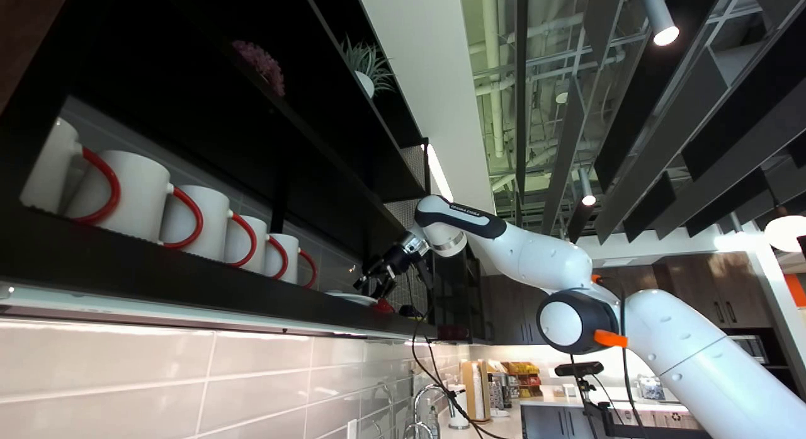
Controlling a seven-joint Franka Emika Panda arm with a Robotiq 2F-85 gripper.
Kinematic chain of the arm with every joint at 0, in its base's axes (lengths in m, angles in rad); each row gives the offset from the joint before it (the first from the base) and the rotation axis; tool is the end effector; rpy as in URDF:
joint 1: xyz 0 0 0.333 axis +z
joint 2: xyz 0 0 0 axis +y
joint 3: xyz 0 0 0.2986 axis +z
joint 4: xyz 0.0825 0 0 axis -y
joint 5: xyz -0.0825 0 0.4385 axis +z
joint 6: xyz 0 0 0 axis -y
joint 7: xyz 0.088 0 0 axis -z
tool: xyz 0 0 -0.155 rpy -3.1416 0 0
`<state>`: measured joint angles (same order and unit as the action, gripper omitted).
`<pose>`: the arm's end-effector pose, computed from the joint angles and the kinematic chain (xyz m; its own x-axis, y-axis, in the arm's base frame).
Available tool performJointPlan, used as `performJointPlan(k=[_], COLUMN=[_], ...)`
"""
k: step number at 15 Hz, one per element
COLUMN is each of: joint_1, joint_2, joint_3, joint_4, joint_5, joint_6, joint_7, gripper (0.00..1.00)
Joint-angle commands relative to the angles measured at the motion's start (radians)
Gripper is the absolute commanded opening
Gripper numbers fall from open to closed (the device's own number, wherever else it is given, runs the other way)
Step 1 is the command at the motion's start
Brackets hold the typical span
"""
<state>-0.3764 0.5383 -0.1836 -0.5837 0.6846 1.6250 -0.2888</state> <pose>0.6854 -0.2502 0.7433 0.7807 -0.1775 0.5992 0.0439 -0.9409 -0.3359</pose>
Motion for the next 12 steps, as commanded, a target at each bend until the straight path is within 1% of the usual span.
performJointPlan(k=[1, 2, 5, 6, 7, 8, 9, 10, 11, 12], joint_1=[0.01, 0.012, 0.017, 0.019, 0.021, 0.024, 0.024, 0.025, 0.025, 0.026], joint_2=[0.035, 0.037, 0.04, 0.04, 0.041, 0.041, 0.041, 0.041, 0.041, 0.041], joint_3=[-0.008, -0.008, -0.008, -0.009, -0.011, -0.012, -0.012, -0.012, -0.011, -0.013], joint_4=[0.053, 0.054, 0.055, 0.055, 0.054, 0.054, 0.053, 0.053, 0.053, 0.053], joint_5=[-0.027, -0.028, -0.031, -0.033, -0.037, -0.042, -0.048, -0.054, -0.059, -0.064], joint_6=[0.016, 0.018, 0.025, 0.028, 0.028, 0.029, 0.029, 0.03, 0.031, 0.035], joint_7=[-0.014, -0.016, -0.025, -0.027, -0.029, -0.032, -0.033, -0.034, -0.035, -0.038], gripper=[0.91, 0.9, 0.8, 0.7, 0.69, 0.63, 0.52, 0.45, 0.31, 0.24])
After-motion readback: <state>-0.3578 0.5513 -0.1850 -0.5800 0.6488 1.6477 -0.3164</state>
